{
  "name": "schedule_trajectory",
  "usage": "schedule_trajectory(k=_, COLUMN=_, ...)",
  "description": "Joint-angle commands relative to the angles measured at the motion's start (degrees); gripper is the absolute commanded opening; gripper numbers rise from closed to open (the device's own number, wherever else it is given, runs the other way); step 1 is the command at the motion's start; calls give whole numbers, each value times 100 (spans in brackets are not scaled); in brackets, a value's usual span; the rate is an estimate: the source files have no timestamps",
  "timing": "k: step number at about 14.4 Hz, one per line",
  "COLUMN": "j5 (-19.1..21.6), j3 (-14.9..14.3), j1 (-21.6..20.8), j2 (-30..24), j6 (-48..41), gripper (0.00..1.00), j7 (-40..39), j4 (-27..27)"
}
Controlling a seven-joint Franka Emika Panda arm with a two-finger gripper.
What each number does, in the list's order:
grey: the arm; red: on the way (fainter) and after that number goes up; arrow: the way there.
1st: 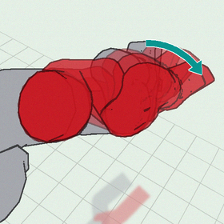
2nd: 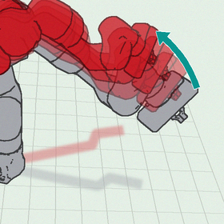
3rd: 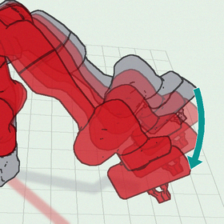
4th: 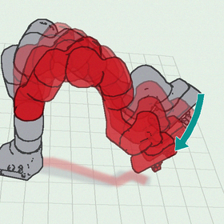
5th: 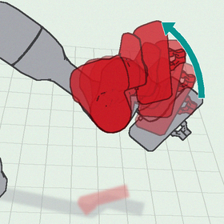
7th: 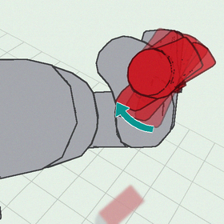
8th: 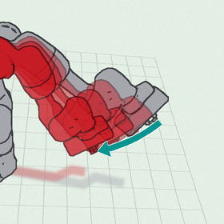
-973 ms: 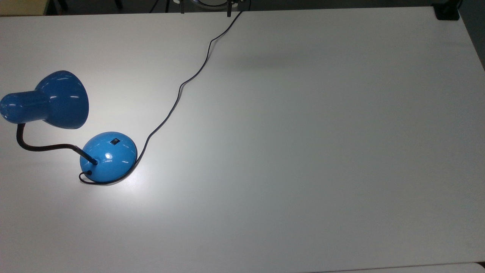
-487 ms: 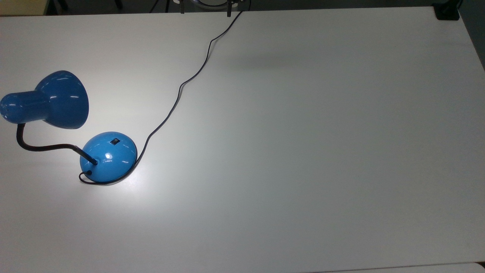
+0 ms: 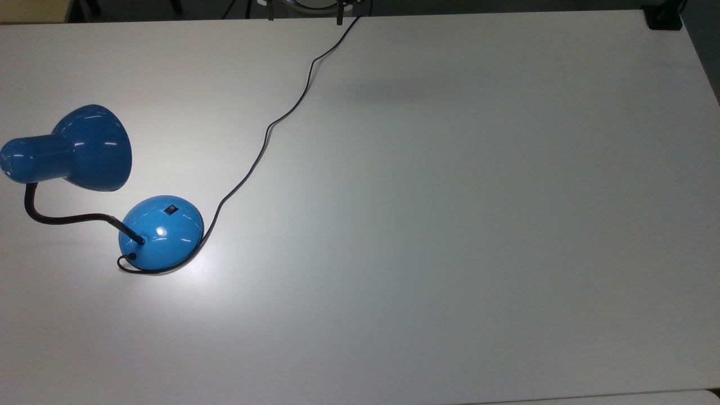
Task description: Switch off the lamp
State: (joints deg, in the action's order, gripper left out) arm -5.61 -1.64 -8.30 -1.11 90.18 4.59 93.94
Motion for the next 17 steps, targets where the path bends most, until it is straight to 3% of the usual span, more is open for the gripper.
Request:
schedule_trajectory(k=1, j5=77, j3=-82, j1=-48, j2=-109, j6=-159, gripper=58, j7=-247, j4=54)
schedule_trajectory(k=4, j5=95, j3=-91, j1=-48, j2=-109, j6=-273, gripper=13, j7=-546, j4=54)
schedule_trajectory(k=5, j5=95, j3=-91, j1=-48, j2=-109, j6=-265, gripper=3, j7=-555, j4=54)
schedule_trajectory(k=10, j5=95, j3=-91, j1=-14, j2=-47, j6=-159, gripper=0, j7=-547, j4=63)
schedule_trajectory(k=13, j5=95, j3=-91, j1=258, j2=32, j6=43, gripper=0, j7=-476, j4=72)
schedule_trajectory(k=17, j5=139, j3=-82, j1=1040, j2=233, j6=674, gripper=0, j7=-459, j4=264)
